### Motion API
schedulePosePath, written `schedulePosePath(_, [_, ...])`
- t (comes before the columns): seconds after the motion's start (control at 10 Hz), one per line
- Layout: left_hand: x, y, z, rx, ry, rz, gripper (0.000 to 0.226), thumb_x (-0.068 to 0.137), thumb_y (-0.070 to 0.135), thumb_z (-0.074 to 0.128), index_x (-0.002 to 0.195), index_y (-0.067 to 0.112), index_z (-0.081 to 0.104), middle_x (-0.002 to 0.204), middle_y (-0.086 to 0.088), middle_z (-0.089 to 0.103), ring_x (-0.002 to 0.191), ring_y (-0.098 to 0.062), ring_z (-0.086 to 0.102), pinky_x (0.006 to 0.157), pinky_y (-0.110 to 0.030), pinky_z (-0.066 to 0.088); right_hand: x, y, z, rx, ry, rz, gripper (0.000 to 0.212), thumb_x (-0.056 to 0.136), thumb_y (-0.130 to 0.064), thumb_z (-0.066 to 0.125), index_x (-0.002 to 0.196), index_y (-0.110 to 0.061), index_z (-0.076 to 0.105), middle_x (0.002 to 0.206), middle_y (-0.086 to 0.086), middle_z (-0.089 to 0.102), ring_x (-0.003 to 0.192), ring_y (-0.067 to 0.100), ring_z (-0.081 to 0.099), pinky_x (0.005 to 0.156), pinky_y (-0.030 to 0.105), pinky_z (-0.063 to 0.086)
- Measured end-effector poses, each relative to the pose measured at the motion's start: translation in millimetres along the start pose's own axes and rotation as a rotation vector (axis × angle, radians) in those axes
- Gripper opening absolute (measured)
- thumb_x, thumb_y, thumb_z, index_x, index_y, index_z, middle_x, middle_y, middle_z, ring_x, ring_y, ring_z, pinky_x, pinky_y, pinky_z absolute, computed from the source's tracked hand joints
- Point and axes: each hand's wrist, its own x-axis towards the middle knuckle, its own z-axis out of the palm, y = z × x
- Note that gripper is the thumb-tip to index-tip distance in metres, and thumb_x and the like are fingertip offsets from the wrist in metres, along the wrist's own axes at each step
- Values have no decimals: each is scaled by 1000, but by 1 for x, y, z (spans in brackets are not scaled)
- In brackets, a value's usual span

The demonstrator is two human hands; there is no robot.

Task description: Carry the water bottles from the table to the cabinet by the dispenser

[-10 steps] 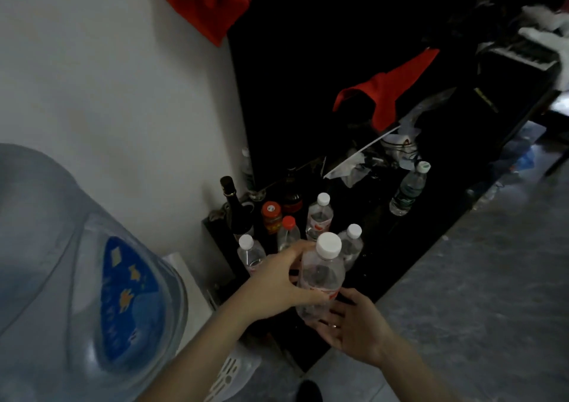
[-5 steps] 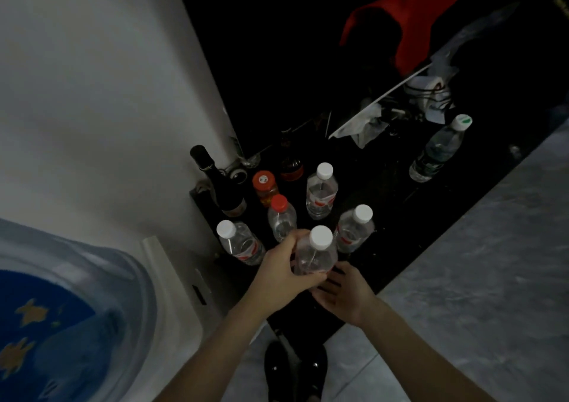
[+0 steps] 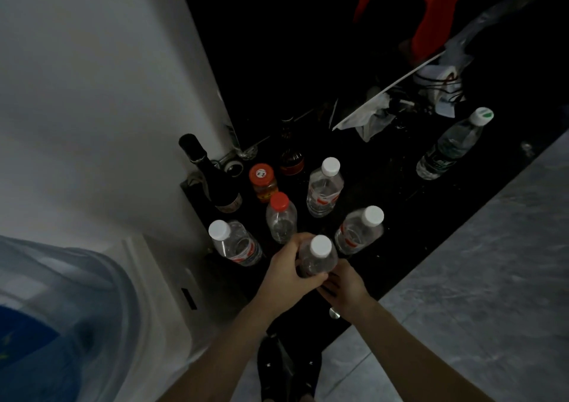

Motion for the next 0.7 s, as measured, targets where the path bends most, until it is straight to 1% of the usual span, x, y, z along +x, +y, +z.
schedulePosePath(0.1, [5,-5,3,-8,26,20,64,80,12,84,130,34,51,129,13,64,123,3,60,98,-17,50,0,-2,3,-16,36,-35,30,101,-30,47,114,-10,65,117,13,69,115,28,60,103,43,45])
schedulePosePath(0.2, [10,-9,3,1,5,42,64,80,13,84,130,35,50,130,12,64,124,1,60,101,-20,51,-5,-6,6,-55,75,-72,25,101,-27,45,107,-12,65,114,11,68,111,26,60,92,38,45])
schedulePosePath(0.3, [13,-13,3,-4,-17,43,65,81,15,84,133,33,50,134,14,62,127,1,58,103,-22,50,-6,-7,4,-55,73,-66,27,101,-27,47,113,-11,64,116,11,67,114,27,59,87,37,45])
schedulePosePath(0.4, [15,-13,3,8,-55,25,68,82,20,84,137,33,47,138,14,59,128,3,55,104,-21,49,-9,-7,1,-79,80,-50,25,99,-25,49,111,-9,64,117,12,67,115,28,59,84,37,46])
schedulePosePath(0.5, [13,-15,3,101,-65,21,81,78,24,88,144,29,42,146,7,52,136,-4,49,111,-25,43,-22,-10,1,-198,78,-42,29,101,-26,48,118,-9,63,119,11,63,110,26,57,88,38,46])
schedulePosePath(0.6, [6,-9,-4,243,-53,-46,101,74,30,89,154,25,29,156,1,40,144,-16,35,112,-27,31,-42,-17,4,-315,66,-42,27,100,-26,49,120,-10,57,121,11,58,106,26,54,90,39,46])
schedulePosePath(0.7, [-5,-5,-14,336,-37,-77,113,72,35,89,159,25,17,159,-3,33,146,-24,31,116,-35,31,-63,-22,4,-441,55,-87,16,100,-26,49,111,-15,53,114,9,55,105,28,55,89,40,46])
